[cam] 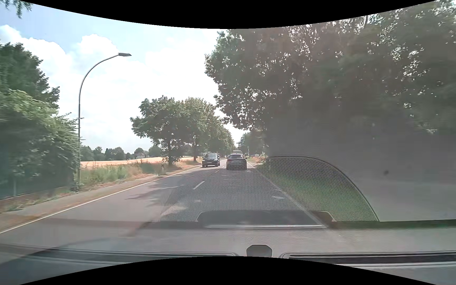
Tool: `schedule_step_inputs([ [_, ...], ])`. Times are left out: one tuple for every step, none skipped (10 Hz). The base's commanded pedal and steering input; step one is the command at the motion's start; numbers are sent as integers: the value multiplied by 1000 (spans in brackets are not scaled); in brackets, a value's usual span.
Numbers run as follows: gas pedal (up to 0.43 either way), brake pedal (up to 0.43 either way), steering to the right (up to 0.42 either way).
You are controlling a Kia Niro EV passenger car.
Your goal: Follow the waypoints while adhering to traffic rules and regulations
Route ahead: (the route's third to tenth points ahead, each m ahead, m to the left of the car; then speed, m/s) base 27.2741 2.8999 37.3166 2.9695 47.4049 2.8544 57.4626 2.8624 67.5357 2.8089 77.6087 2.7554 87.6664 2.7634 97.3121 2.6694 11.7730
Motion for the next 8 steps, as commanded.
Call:
schedule_step_inputs([
  [189,0,-1],
  [189,0,-1],
  [189,0,-1],
  [177,0,-1],
  [169,0,-1],
  [150,0,-1],
  [138,0,-1],
  [118,0,-2],
])
